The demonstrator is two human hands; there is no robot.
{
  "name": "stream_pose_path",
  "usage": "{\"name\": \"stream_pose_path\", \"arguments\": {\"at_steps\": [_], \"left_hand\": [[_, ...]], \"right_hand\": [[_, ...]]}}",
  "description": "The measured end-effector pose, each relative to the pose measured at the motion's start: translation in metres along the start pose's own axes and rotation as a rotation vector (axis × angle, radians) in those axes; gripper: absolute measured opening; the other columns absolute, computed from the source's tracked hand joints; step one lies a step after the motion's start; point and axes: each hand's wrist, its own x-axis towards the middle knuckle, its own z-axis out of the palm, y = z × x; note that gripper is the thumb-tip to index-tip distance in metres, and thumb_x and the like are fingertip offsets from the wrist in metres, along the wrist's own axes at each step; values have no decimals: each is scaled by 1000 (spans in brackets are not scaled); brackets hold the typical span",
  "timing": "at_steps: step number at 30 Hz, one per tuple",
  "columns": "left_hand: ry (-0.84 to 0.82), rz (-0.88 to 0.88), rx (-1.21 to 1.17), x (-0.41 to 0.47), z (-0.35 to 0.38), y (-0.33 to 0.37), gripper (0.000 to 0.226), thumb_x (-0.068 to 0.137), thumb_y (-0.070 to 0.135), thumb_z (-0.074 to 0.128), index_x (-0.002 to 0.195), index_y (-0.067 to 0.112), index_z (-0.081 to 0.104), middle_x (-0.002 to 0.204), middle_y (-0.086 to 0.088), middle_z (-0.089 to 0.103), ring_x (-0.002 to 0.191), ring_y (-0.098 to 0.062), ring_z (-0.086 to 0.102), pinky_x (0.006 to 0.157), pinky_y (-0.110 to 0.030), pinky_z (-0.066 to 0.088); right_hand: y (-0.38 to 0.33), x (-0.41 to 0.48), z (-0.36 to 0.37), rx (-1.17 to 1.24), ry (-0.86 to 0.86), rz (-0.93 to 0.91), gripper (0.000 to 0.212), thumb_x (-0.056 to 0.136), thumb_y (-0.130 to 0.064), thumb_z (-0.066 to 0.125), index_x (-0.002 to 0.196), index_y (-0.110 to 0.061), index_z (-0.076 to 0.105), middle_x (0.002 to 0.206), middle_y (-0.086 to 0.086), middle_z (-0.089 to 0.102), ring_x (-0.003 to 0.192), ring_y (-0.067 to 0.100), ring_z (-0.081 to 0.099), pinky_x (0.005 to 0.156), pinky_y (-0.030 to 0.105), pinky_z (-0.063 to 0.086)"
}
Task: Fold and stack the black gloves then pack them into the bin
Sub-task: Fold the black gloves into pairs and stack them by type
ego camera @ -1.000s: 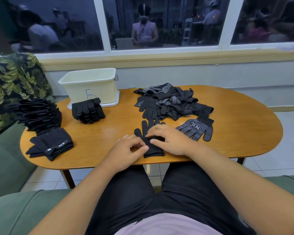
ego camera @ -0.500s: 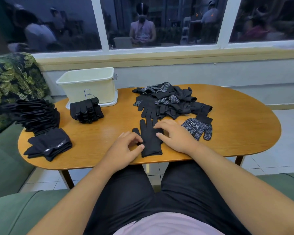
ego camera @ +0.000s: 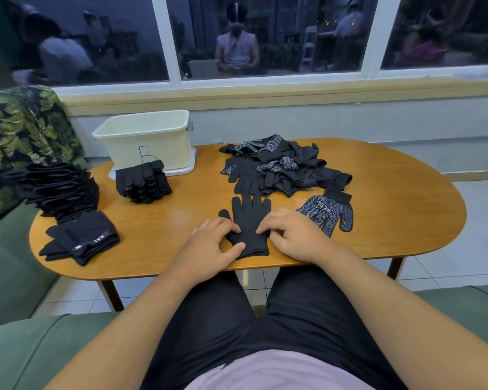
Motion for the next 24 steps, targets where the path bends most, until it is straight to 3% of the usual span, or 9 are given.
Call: {"name": "stream_pose_path", "arguments": {"at_steps": [3, 8, 11, 14, 19, 24], "left_hand": [[-3, -7, 21, -1, 1, 2, 37, 100, 60, 55, 131, 42, 61, 132, 28, 52, 128, -2, 43, 112, -39, 39], [12, -22, -16, -1, -1, 2, 30, 99, 55, 58, 123, 37, 62, 124, 26, 55, 122, -2, 47, 110, -39, 43], [13, 0, -82, -2, -3, -1, 20, 100, 36, 61, 119, 38, 62, 123, 27, 57, 122, -1, 49, 109, -43, 46], [-5, 82, -164, -8, -8, -3, 35, 94, 15, 65, 121, 38, 64, 130, 27, 57, 133, -3, 46, 111, -37, 43], [-97, 142, -87, -9, -8, 1, 31, 92, 54, 73, 121, 44, 66, 128, 30, 55, 128, -2, 48, 108, -35, 44], [-27, 159, -96, -8, -3, -2, 14, 97, 50, 71, 106, 40, 71, 116, 28, 61, 115, -5, 57, 97, -37, 51]], "right_hand": [[-3, -4, -1, -44, 22, 31, 30, 94, -10, 61, 108, -24, 84, 113, -14, 73, 111, 7, 64, 101, 36, 54], [-4, -11, 2, -137, 93, 18, 28, 92, -14, 59, 100, -20, 85, 108, -8, 78, 105, 15, 74, 92, 40, 61], [-6, -12, 2, -152, 92, 8, 30, 90, -14, 57, 100, -18, 85, 112, -6, 79, 105, 17, 75, 91, 42, 62], [-8, -13, 2, -169, 76, -3, 34, 91, -20, 52, 106, -17, 82, 118, -7, 78, 106, 17, 73, 90, 43, 61], [-10, -13, 1, -132, 55, -4, 34, 91, -20, 49, 105, -17, 80, 118, -10, 74, 101, 14, 71, 87, 39, 60], [-11, -14, 1, -105, 73, -23, 31, 91, -17, 53, 107, -16, 80, 120, -8, 73, 109, 13, 67, 92, 40, 59]]}}
